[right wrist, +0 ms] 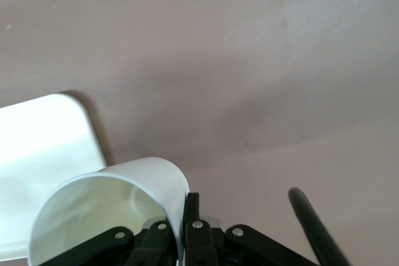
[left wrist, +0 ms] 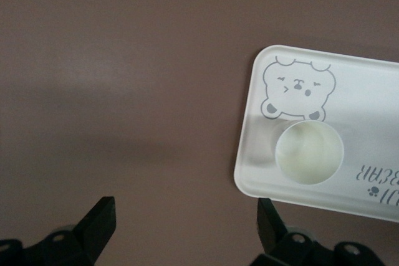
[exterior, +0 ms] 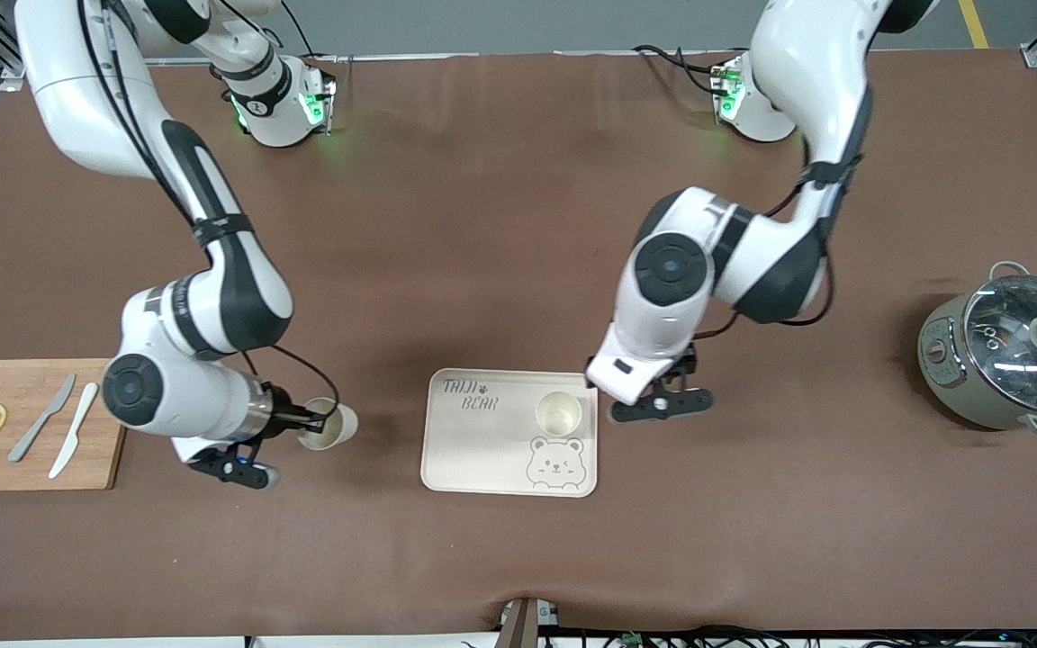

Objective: Place white IKEA cup upright on tray with both arms
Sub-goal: 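Carry the second cup to the tray while the left gripper withdraws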

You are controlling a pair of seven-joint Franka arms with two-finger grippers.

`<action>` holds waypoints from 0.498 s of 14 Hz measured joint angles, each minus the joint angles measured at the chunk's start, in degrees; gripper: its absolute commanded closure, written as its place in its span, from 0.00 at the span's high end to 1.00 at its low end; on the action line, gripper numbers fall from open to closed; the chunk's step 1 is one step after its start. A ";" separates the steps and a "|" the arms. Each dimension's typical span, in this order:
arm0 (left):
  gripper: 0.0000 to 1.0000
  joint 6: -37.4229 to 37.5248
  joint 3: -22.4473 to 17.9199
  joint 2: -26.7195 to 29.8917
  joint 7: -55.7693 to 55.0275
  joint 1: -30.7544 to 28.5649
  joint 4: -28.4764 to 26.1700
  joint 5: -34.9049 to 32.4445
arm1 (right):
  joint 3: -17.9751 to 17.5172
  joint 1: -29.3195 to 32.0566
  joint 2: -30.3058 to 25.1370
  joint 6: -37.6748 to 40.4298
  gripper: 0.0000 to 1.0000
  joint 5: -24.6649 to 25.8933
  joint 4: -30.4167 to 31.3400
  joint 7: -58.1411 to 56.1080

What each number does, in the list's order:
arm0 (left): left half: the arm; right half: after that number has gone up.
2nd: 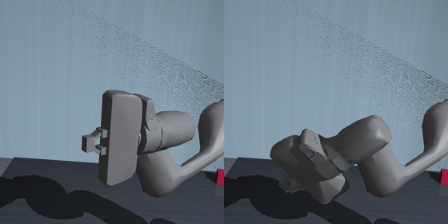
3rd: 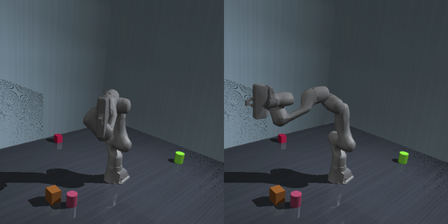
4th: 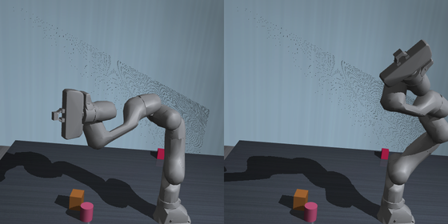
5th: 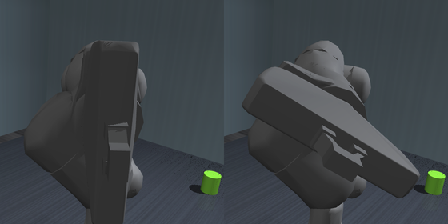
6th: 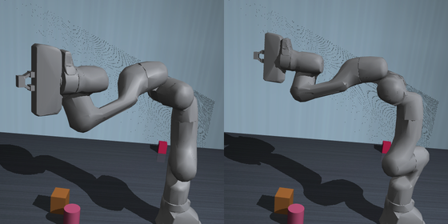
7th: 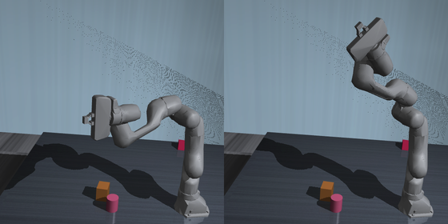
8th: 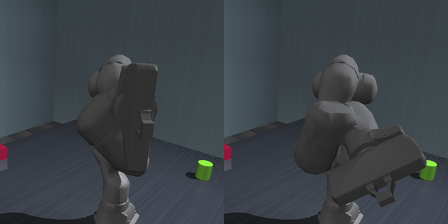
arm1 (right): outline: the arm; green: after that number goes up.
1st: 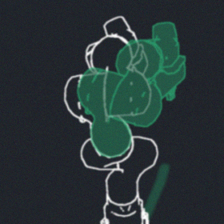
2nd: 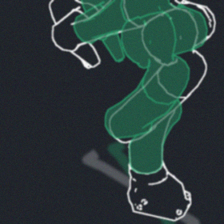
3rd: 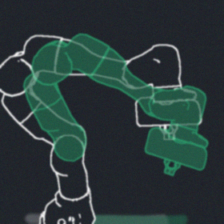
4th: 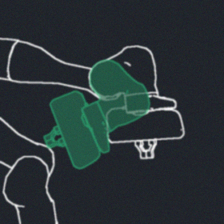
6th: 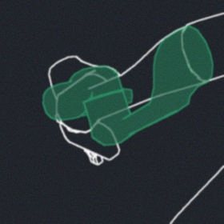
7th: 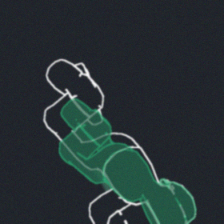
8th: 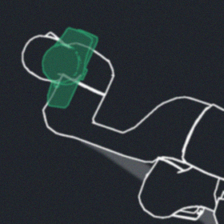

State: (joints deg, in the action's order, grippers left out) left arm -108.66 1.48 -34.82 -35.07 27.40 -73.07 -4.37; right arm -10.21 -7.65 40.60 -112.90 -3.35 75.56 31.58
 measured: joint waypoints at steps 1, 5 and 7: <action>1.00 1.87 -0.06 1.46 3.11 -1.81 0.02 1.11 | -0.19 -1.46 0.00 -0.26 0.00 0.00 -0.14 2.90; 1.00 6.07 -0.12 5.42 13.49 -8.73 -0.01 2.99 | -0.22 -6.44 0.01 -2.84 0.00 0.02 -0.87 11.05; 1.00 6.72 -0.15 6.11 18.39 -11.75 -0.04 3.24 | -0.20 -7.77 0.30 -5.37 0.00 0.02 -0.87 13.43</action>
State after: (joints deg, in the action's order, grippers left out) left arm -101.94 1.32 -28.71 -16.69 15.65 -73.11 -1.13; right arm -10.41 -15.42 40.91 -118.26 -3.33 74.69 45.01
